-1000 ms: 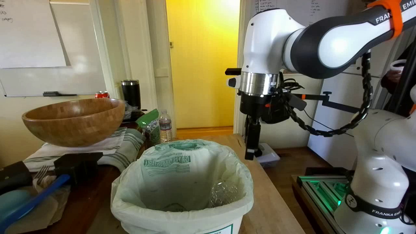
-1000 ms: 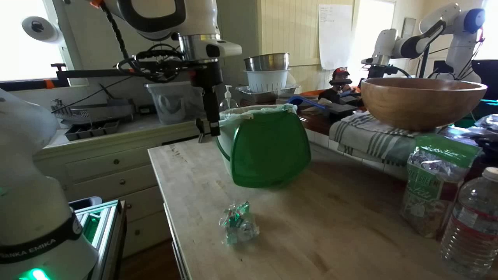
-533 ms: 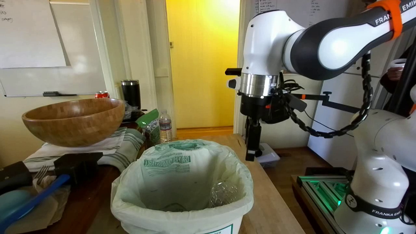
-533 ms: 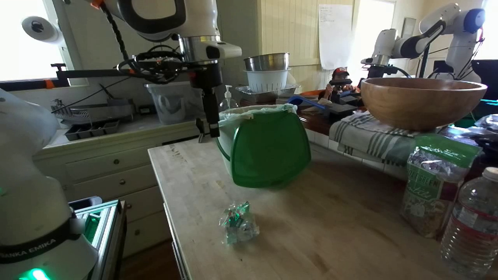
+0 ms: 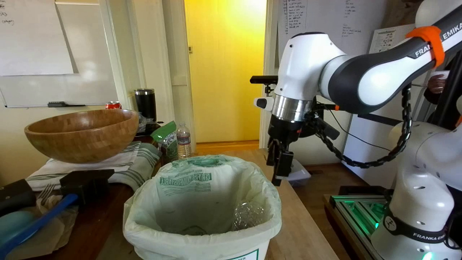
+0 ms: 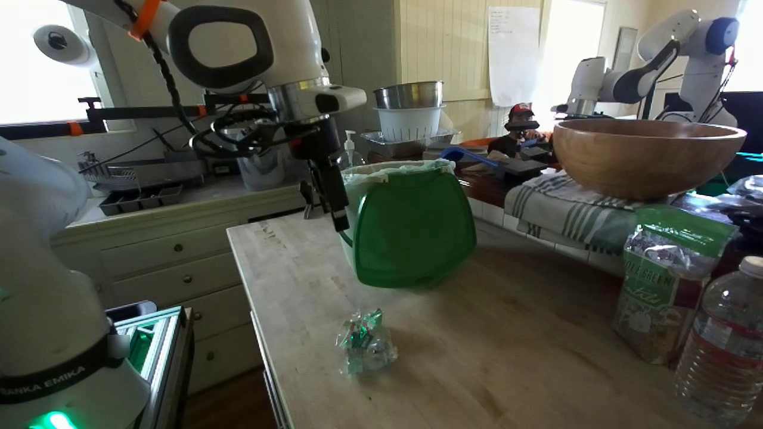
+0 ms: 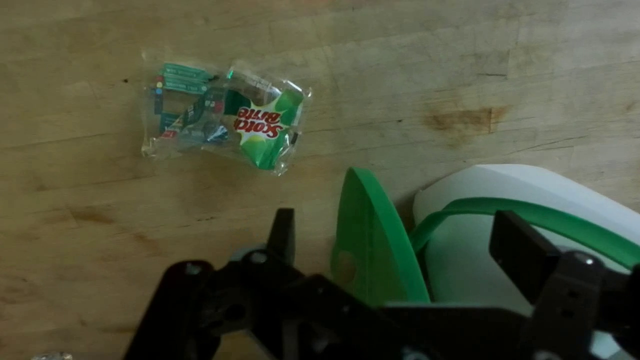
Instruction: Close the lid of the bin
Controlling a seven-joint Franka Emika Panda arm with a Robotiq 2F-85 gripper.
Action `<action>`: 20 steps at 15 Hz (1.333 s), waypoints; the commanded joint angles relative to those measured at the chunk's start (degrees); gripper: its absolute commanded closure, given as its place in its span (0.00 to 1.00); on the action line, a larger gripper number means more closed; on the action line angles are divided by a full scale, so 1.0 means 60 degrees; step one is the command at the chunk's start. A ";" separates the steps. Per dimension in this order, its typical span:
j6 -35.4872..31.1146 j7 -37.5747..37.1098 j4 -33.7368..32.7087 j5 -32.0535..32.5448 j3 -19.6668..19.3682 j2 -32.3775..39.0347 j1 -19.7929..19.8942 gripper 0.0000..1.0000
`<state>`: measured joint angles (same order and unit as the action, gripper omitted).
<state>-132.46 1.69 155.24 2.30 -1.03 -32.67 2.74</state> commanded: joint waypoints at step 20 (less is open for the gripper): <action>-0.3415 0.1424 0.0411 -0.0775 -0.1144 0.1422 -0.0602 0.00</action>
<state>-151.50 8.59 157.76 -0.63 -7.04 -26.34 0.11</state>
